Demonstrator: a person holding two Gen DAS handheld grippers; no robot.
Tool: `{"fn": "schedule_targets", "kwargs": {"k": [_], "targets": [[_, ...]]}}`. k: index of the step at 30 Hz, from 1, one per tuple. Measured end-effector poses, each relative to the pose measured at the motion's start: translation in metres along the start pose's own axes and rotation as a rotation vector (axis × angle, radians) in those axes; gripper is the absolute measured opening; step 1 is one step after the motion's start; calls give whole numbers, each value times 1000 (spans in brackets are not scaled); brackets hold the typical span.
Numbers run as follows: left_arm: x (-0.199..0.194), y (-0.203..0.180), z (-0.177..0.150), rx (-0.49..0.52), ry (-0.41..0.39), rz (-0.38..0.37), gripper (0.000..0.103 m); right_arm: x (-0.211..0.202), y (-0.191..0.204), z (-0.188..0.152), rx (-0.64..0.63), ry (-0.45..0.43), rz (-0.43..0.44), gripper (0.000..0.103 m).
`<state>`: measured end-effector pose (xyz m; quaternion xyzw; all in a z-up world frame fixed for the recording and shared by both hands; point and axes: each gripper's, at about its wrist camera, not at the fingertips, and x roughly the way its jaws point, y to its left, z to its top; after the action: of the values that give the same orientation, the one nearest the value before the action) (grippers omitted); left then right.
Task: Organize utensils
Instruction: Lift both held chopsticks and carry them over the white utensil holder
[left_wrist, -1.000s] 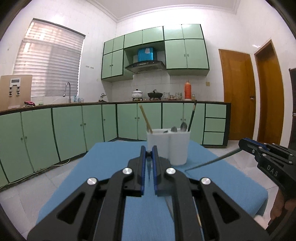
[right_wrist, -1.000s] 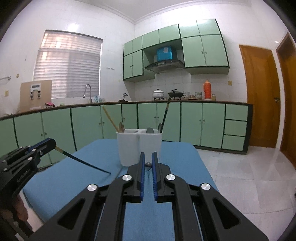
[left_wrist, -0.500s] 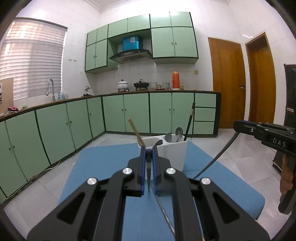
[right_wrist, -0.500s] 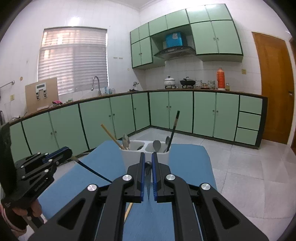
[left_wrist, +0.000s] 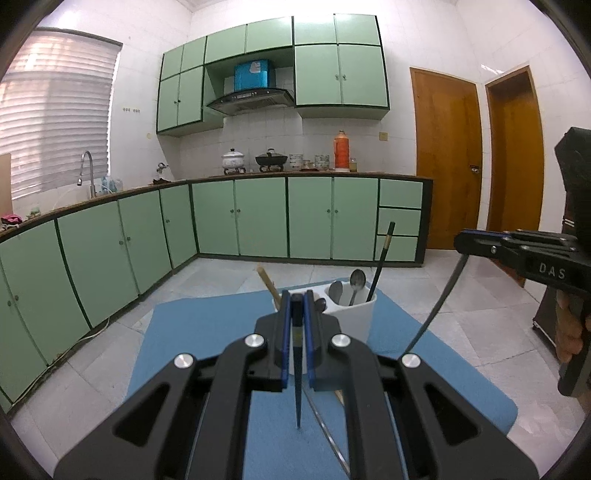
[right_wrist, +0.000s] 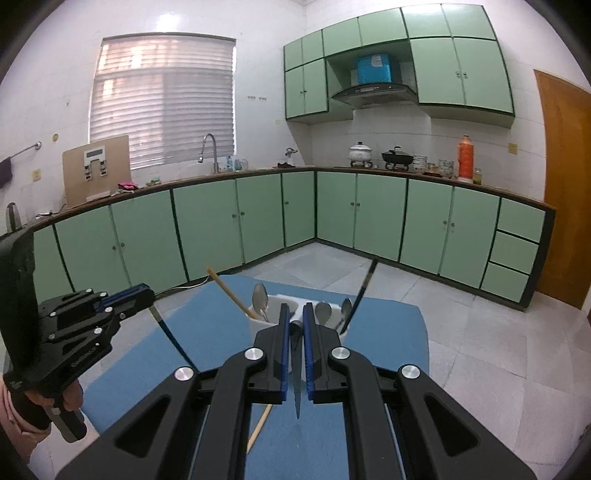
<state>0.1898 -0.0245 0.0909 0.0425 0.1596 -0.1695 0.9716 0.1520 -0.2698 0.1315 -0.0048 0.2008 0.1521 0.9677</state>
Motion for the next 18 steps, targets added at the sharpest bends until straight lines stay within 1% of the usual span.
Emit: {"fn": "schedule_targets", "kwargs": {"k": [3, 6, 10, 14, 18], "targets": [[1, 2, 12, 4, 4, -9, 6, 1, -2, 16, -3, 8, 22, 7], [2, 5, 28, 14, -10, -13, 6, 3, -3, 35, -17, 4, 17, 7], [6, 3, 60, 23, -48, -24, 6, 6, -7, 65, -18, -9, 17, 7], [9, 0, 90, -5, -88, -51, 6, 8, -12, 97, -18, -17, 28, 7], [20, -1, 118, -13, -112, -65, 6, 18, -20, 128, -17, -1, 29, 7]]}}
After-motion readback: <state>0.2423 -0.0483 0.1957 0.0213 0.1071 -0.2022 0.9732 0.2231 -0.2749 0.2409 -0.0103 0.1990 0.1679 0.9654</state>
